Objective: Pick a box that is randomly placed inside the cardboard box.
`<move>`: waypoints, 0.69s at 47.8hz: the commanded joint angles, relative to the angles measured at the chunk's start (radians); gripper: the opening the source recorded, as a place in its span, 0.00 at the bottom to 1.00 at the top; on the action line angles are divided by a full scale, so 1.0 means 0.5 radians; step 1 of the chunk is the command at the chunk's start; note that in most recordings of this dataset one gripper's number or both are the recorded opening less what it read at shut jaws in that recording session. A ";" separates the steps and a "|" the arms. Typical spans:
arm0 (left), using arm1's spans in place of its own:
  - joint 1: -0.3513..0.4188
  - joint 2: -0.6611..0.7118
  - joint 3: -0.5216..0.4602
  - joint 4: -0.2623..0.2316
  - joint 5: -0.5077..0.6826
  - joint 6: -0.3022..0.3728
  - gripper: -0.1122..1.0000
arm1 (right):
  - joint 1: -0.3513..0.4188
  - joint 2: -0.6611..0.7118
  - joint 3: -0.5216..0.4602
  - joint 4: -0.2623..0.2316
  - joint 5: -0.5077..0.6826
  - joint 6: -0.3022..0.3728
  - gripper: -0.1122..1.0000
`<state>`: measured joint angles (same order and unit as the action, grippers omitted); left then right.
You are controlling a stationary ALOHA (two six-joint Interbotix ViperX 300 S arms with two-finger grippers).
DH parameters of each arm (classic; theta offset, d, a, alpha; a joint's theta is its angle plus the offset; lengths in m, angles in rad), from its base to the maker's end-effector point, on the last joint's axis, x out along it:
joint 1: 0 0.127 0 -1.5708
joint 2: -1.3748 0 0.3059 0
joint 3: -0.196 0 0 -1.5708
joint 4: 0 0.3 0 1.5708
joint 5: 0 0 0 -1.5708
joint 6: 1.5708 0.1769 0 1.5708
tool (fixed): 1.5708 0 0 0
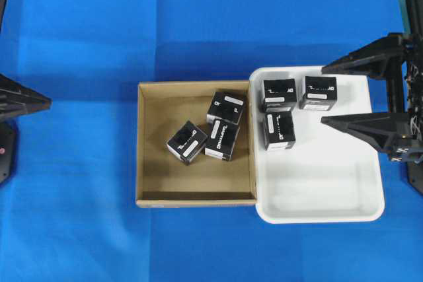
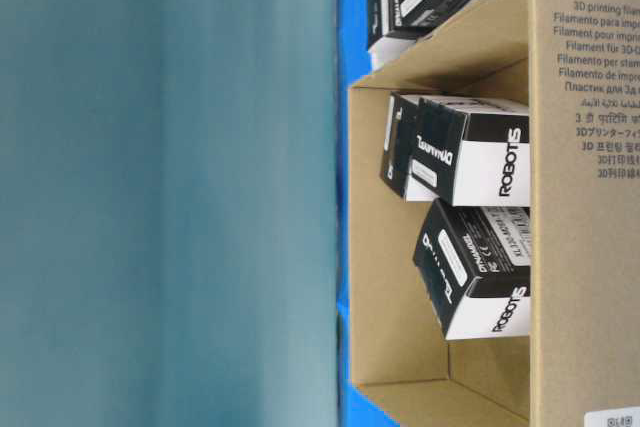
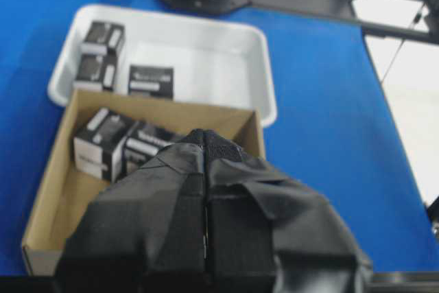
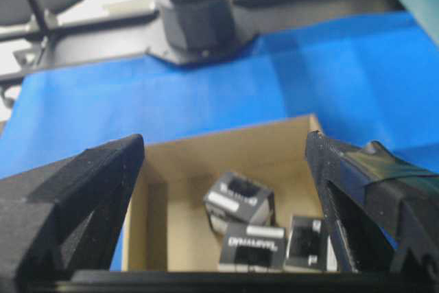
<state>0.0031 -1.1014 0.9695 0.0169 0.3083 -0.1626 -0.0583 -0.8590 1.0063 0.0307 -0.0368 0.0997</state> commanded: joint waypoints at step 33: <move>-0.107 0.031 0.012 0.006 -0.037 0.218 0.04 | 0.012 -0.015 0.021 0.006 0.089 0.101 0.96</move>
<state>-0.0522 -1.0937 0.9894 0.0169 0.3037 -0.0614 -0.0552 -0.8682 1.0232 0.0307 0.0123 0.1503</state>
